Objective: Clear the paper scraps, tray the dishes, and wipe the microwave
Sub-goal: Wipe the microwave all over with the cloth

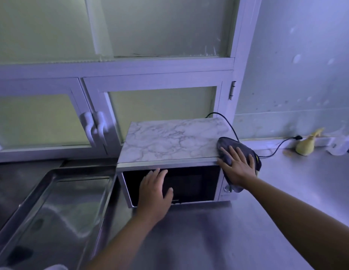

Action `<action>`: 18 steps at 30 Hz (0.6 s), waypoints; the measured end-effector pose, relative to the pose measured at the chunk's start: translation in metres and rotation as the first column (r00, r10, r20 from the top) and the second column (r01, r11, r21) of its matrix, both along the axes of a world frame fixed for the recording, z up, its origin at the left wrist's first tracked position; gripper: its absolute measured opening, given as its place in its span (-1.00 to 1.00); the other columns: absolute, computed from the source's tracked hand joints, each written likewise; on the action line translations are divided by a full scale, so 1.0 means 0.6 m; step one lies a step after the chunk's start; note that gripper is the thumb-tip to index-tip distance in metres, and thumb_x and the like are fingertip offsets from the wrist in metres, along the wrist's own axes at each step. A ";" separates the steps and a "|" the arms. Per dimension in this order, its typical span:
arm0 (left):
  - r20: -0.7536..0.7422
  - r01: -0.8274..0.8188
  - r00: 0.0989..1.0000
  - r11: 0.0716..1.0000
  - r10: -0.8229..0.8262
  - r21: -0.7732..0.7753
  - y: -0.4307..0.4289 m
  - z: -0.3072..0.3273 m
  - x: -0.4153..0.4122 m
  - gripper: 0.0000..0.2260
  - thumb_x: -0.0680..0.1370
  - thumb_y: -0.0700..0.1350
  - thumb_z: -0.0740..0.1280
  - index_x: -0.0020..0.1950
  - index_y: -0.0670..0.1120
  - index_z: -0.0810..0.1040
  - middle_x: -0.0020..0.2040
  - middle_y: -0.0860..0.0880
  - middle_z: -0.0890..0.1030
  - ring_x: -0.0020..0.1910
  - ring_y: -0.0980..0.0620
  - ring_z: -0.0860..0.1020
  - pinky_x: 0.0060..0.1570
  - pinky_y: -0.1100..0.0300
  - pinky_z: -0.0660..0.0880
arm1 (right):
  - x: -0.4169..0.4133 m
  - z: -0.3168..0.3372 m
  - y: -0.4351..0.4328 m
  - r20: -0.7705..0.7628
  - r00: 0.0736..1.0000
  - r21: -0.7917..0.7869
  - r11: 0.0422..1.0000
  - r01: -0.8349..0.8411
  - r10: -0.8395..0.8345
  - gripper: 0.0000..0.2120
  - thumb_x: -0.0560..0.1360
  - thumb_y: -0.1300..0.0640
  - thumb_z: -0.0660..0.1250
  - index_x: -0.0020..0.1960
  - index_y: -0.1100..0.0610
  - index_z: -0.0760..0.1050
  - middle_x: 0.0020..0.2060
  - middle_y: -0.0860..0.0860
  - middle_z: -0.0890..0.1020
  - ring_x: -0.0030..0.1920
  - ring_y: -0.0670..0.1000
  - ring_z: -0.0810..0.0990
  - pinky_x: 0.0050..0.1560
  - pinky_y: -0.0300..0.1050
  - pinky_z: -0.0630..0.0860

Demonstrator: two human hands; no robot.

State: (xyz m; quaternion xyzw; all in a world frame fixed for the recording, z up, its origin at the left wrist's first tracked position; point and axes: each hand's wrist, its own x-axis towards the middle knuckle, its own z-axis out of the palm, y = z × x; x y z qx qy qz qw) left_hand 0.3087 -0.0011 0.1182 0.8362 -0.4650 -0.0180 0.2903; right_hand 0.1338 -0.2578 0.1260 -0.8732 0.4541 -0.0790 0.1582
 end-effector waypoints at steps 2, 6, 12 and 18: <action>-0.164 0.019 0.986 0.998 -0.030 -0.067 0.020 -0.007 -0.038 -0.48 0.60 -0.06 0.33 0.54 -0.05 0.31 0.56 -0.03 0.27 0.55 0.01 0.17 0.53 0.10 0.13 | -0.011 -0.001 0.037 0.091 0.994 0.061 0.997 0.055 -0.061 -0.49 0.61 -0.33 -0.03 0.53 -0.42 -0.07 0.62 -0.17 -0.09 0.60 -0.09 -0.22 0.53 0.14 -0.25; -0.474 0.003 0.877 0.987 -0.079 -0.160 0.067 -0.008 -0.076 -0.53 0.59 -0.10 0.37 0.49 0.02 0.37 0.46 0.10 0.37 0.36 0.27 0.29 0.28 0.53 0.16 | -0.051 0.012 0.149 0.521 0.744 0.654 0.756 -0.033 -0.419 -0.75 0.57 -0.25 0.22 0.22 -0.29 0.49 0.48 0.00 0.42 0.38 0.02 0.46 0.36 0.04 0.36; -0.902 0.089 0.388 0.982 -0.189 -0.167 0.127 0.019 -0.060 -0.48 0.47 0.11 0.47 0.39 0.11 0.44 0.33 0.03 0.54 0.21 0.17 0.57 0.13 0.33 0.50 | -0.122 0.037 0.273 0.470 0.573 0.826 0.105 -0.554 -0.671 -0.54 0.50 -0.16 0.41 0.12 0.24 0.67 0.07 0.24 0.69 0.10 0.24 0.67 0.15 0.17 0.58; -0.902 0.278 -0.073 0.860 -0.425 -0.427 0.154 0.024 -0.062 -0.60 0.55 -0.06 0.44 0.35 -0.15 0.54 0.32 -0.28 0.56 0.32 -0.26 0.52 0.37 -0.23 0.39 | -0.126 0.084 0.349 0.475 0.527 0.821 0.141 -0.553 -0.704 -0.42 0.21 -0.06 0.66 0.09 0.26 0.64 -0.01 0.24 0.68 -0.02 0.23 0.69 -0.03 0.14 0.64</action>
